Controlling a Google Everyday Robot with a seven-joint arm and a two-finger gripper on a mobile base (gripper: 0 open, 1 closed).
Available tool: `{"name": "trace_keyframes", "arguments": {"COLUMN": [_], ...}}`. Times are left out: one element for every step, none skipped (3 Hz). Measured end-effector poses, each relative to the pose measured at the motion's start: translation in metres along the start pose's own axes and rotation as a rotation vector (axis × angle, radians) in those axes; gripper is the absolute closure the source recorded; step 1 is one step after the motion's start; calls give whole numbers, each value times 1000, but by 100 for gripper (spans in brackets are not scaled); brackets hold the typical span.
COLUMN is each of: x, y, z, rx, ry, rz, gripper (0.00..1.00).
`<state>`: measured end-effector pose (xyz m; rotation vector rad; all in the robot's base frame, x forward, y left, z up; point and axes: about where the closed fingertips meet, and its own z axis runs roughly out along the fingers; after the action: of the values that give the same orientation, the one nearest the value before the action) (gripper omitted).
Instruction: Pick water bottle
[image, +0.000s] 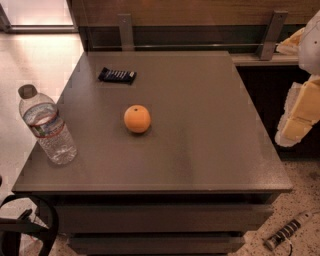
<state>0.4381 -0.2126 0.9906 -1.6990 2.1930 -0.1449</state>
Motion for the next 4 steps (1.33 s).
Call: {"name": "trace_keyframes", "arguments": {"x": [0,-5,-18,-44], "y": [0,0,5,15], "z": [0,-1,6,22], "rx": [0,-7,-40,-93], "ry": [0,-50,-171,-332], "rz": [0,11,39,52], "gripper": [0,0,0,0]}}
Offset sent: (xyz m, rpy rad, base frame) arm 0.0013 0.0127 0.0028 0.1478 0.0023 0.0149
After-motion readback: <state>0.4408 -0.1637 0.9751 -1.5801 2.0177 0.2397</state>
